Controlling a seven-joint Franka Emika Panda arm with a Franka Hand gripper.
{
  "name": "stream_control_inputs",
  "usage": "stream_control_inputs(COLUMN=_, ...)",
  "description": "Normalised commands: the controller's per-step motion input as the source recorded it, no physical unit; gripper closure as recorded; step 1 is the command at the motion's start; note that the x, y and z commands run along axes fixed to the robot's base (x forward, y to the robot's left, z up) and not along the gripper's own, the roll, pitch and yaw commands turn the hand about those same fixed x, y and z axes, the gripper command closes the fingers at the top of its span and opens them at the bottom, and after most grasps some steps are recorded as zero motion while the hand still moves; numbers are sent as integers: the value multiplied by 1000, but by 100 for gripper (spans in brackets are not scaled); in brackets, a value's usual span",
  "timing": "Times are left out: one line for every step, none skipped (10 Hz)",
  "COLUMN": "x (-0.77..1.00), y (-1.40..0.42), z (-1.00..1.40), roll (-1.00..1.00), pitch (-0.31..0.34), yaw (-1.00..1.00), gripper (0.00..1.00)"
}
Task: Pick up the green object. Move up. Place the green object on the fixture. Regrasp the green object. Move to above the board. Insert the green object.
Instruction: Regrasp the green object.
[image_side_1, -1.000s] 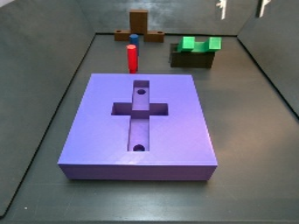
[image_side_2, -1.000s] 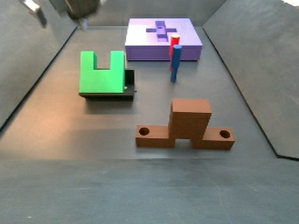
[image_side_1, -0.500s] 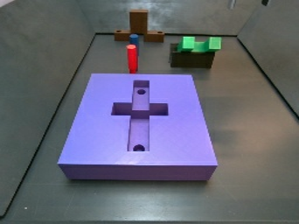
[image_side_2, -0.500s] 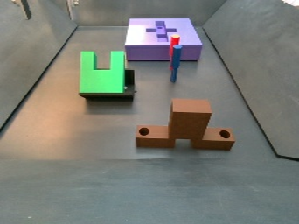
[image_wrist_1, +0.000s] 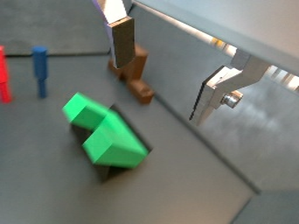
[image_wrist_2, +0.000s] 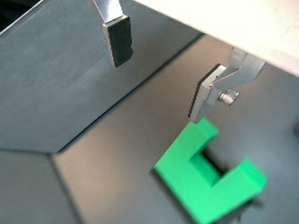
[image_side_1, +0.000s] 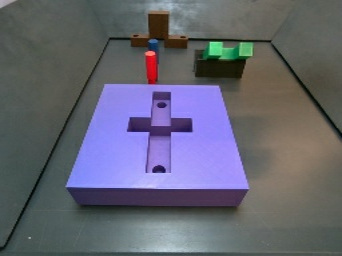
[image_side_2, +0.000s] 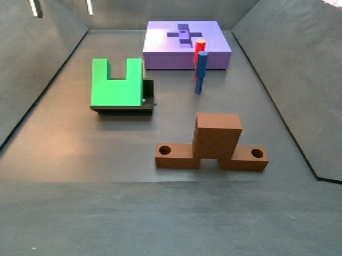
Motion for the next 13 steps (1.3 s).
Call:
stream_control_inputs(x=223, y=0, z=100, roll=1000, pitch=637, yaw=0, gripper=0)
stream_control_inputs(x=191, y=0, z=123, roll=1000, pitch=786, yaw=0, gripper=0)
stream_control_inputs(x=189, y=-51, z=123, roll=1000, pitch=763, yaw=29, gripper=0)
stream_control_inputs(x=369, y=-60, z=97, roll=1000, pitch=743, yaw=0, gripper=0)
stream_control_inputs(x=563, y=-143, z=0, roll=1000, pitch=680, yaw=0, gripper=0)
stream_control_inputs(x=751, y=-200, z=-174, roll=940, pitch=417, yaw=0, gripper=0)
stream_control_inputs(x=777, y=-229, z=-171, roll=709, pitch=297, yaw=0, gripper=0)
stream_control_inputs(x=180, y=-174, z=-286, roll=0, pitch=0, yaw=34, gripper=0)
stream_control_inputs(x=0, y=-100, z=0, roll=0, pitch=-29, yaw=0, gripper=0)
stream_control_inputs(x=71, y=0, z=0, roll=0, pitch=0, yaw=0, gripper=0)
stream_control_inputs(x=294, y=0, z=-366, roll=51, pitch=-314, yaw=0, gripper=0)
stream_control_inputs(x=306, y=0, z=-483, roll=89, pitch=-657, yaw=0, gripper=0)
stream_control_inputs(x=271, y=0, z=-514, roll=69, pitch=-640, yaw=0, gripper=0)
